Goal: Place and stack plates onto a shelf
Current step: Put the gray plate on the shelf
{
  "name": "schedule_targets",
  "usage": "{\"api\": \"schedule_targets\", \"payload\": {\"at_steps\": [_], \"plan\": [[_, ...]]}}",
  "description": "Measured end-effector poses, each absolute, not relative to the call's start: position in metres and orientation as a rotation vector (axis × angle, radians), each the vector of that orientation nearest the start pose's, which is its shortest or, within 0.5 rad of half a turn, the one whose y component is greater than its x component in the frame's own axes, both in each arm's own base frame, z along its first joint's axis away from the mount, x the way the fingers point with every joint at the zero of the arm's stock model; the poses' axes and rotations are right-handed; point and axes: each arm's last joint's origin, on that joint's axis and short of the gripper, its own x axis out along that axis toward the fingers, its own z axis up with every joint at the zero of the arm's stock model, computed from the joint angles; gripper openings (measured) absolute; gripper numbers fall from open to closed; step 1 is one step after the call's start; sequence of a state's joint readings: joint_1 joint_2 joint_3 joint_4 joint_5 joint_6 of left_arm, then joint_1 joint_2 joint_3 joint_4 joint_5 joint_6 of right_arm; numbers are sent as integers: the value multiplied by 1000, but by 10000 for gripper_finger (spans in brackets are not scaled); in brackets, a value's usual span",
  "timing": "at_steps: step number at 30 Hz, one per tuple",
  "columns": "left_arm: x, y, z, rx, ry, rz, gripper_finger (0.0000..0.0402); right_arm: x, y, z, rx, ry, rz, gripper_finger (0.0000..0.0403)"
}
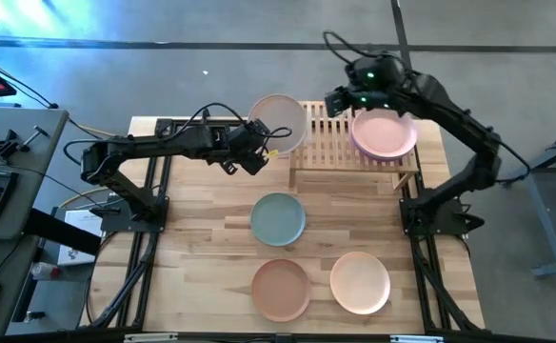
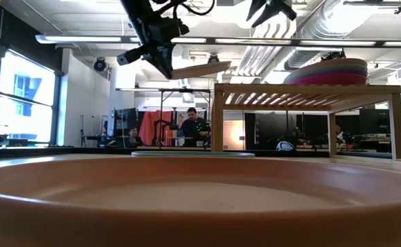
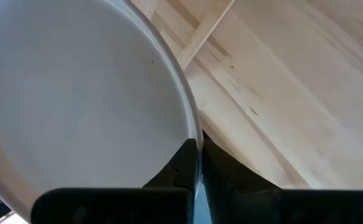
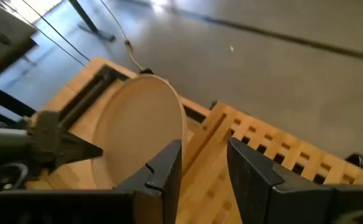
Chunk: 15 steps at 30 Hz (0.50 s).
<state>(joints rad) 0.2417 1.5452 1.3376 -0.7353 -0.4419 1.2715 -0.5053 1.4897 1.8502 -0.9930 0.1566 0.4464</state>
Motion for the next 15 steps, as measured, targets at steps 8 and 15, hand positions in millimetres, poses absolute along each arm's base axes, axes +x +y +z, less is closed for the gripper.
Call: {"api": "schedule_targets", "payload": {"at_steps": [8, 15], "plan": [[308, 89, 300, 1280, 1234, -109, 5, 276, -156, 436, 601, 576, -775, 110], [309, 89, 300, 1281, 1233, -110, 5, 292, -164, 416, 654, 665, -762, 110]]}}
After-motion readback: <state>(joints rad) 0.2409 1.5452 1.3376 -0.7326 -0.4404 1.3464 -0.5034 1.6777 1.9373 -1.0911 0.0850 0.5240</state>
